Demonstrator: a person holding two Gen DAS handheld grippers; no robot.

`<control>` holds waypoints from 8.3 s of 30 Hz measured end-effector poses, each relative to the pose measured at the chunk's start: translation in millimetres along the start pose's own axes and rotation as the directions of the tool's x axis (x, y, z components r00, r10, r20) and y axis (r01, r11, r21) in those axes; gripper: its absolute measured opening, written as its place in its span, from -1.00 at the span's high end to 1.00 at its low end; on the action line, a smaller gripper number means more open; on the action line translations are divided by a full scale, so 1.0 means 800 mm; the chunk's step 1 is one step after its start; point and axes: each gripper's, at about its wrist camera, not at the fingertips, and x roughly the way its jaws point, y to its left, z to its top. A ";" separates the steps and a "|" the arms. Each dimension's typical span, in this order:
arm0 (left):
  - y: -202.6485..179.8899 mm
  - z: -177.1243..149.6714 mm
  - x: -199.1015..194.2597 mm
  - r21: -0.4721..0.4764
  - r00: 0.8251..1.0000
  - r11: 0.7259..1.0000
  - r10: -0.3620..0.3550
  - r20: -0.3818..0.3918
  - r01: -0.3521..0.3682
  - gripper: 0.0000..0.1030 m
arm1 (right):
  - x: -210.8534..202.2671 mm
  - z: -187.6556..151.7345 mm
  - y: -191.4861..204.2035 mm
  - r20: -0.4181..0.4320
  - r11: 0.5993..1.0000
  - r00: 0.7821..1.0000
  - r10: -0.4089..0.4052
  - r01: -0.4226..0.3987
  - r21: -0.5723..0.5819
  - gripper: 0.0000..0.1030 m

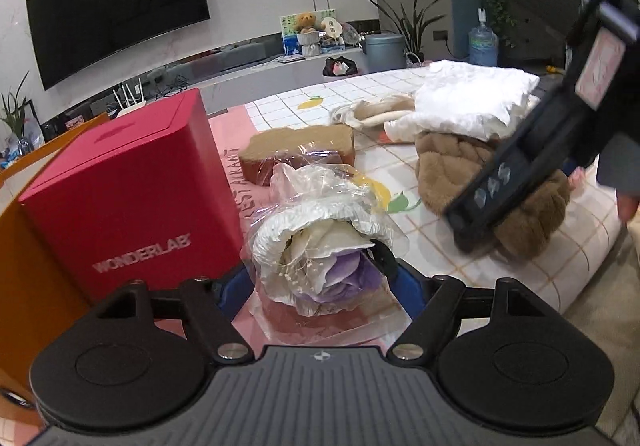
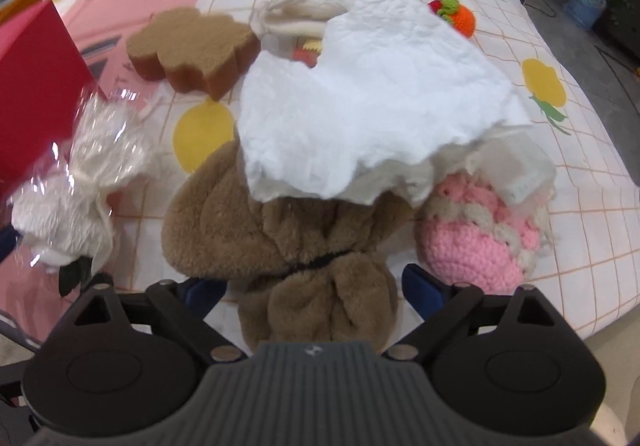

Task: Organize soft objects
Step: 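Close the left tool on the flower while the right tool grasps the brown bear, then lift the flower with the left tool while the right tool lifts the bear, then release the flower into the orange box while the right tool lowers the bear inside, then withdraw both tools from the orange box back toward the soft pile, then grasp the white tissue with the left tool while the right tool grasps white cloth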

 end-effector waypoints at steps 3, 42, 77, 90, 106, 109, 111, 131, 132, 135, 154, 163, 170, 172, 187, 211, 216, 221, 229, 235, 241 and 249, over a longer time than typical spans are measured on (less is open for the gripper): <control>0.003 -0.002 0.002 -0.025 0.999 1.000 -0.011 0.031 0.012 -0.75 | 0.002 0.003 0.003 0.012 1.000 1.000 -0.008 0.008 -0.005 -0.89; 0.030 0.010 -0.079 -0.158 0.975 0.986 -0.017 0.221 0.052 0.00 | -0.141 -0.036 -0.042 0.525 0.759 0.703 0.480 -0.633 0.154 0.02; 0.225 0.074 -0.245 -0.328 0.933 0.942 0.179 0.314 -0.070 0.09 | -0.340 -0.051 0.191 0.746 0.957 0.633 0.208 -0.288 -0.022 0.02; 0.326 0.057 -0.142 -0.461 0.970 0.881 0.196 0.143 -0.110 0.09 | -0.241 0.025 0.330 0.631 0.913 0.684 0.366 -0.395 -0.101 0.02; 0.352 -0.008 -0.073 -0.400 0.970 0.890 0.150 -0.192 -0.217 -0.36 | -0.185 0.005 0.333 0.640 0.922 0.681 0.357 -0.367 -0.124 0.02; 0.343 -0.013 -0.084 -0.367 0.973 0.909 0.133 -0.190 -0.196 -0.65 | -0.177 0.006 0.337 0.619 0.917 0.696 0.363 -0.384 -0.106 0.02; 0.340 -0.010 -0.094 -0.354 0.974 0.914 0.142 -0.176 -0.197 -0.75 | -0.177 0.005 0.342 0.616 0.922 0.702 0.357 -0.371 -0.111 0.02; 0.417 -0.024 -0.157 -0.551 0.960 0.792 0.270 -0.069 -0.263 -0.75 | -0.144 0.032 0.416 0.380 0.928 0.856 0.349 -0.261 -0.264 0.02; 0.420 -0.025 -0.157 -0.556 0.961 0.790 0.266 -0.071 -0.260 -0.75 | -0.137 0.036 0.421 0.351 0.931 0.874 0.337 -0.253 -0.265 0.02; 0.426 -0.027 -0.159 -0.571 0.965 0.785 0.253 -0.061 -0.242 -0.75 | -0.119 0.051 0.429 0.285 0.940 0.905 0.315 -0.258 -0.222 0.02; 0.432 -0.031 -0.161 -0.551 0.953 0.782 0.290 -0.093 -0.292 -0.75 | -0.124 0.059 0.452 0.241 0.947 0.921 0.307 -0.270 -0.175 -0.67; 0.434 -0.034 -0.166 -0.625 0.957 0.728 0.261 -0.129 -0.282 -0.75 | -0.165 0.050 0.431 0.301 0.935 0.888 0.349 -0.305 -0.183 -0.67; 0.400 -0.004 -0.183 -0.596 0.953 0.747 0.276 -0.124 -0.294 -0.75 | -0.195 0.039 0.397 0.338 0.936 0.875 0.346 -0.302 -0.179 -0.67; 0.387 0.012 -0.189 -0.577 0.955 0.765 0.275 -0.110 -0.286 -0.75 | -0.206 0.037 0.381 0.352 0.939 0.872 0.340 -0.293 -0.181 -0.67; 0.240 0.102 -0.184 -0.452 0.985 0.878 0.172 -0.010 -0.158 -0.75 | -0.245 0.019 0.166 0.428 0.983 0.889 0.162 -0.108 -0.148 -0.90; -0.033 0.108 0.029 -0.230 0.966 0.966 -0.164 -0.200 0.117 -0.75 | -0.066 0.037 -0.064 0.309 0.997 0.948 -0.084 0.080 0.026 -0.76; -0.040 0.099 0.063 -0.287 0.958 0.953 -0.164 -0.236 0.093 -0.75 | -0.024 0.059 -0.070 0.270 0.991 0.955 -0.121 0.132 -0.023 -0.75; -0.037 0.094 0.085 -0.329 0.952 0.940 -0.180 -0.249 0.092 -0.75 | 0.010 0.065 -0.071 0.224 0.978 0.957 -0.184 0.201 -0.056 -0.55; -0.031 0.075 0.111 -0.351 0.939 0.934 -0.173 -0.299 0.060 -0.75 | -0.009 0.058 -0.102 0.232 0.982 0.957 -0.173 0.151 0.109 0.69; -0.030 0.067 0.112 -0.362 0.933 0.927 -0.210 -0.291 0.096 -0.75 | -0.045 0.042 -0.142 0.285 0.956 0.951 -0.119 0.032 0.292 0.97; -0.034 0.066 0.112 -0.401 0.923 0.901 -0.286 -0.256 0.168 -0.75 | -0.065 0.024 -0.173 0.350 0.914 0.935 -0.048 -0.100 0.393 0.97; -0.078 0.104 0.147 -0.373 0.903 0.922 -0.246 -0.352 0.106 -0.75 | -0.025 0.022 -0.182 0.265 0.893 0.964 -0.023 -0.099 0.439 0.97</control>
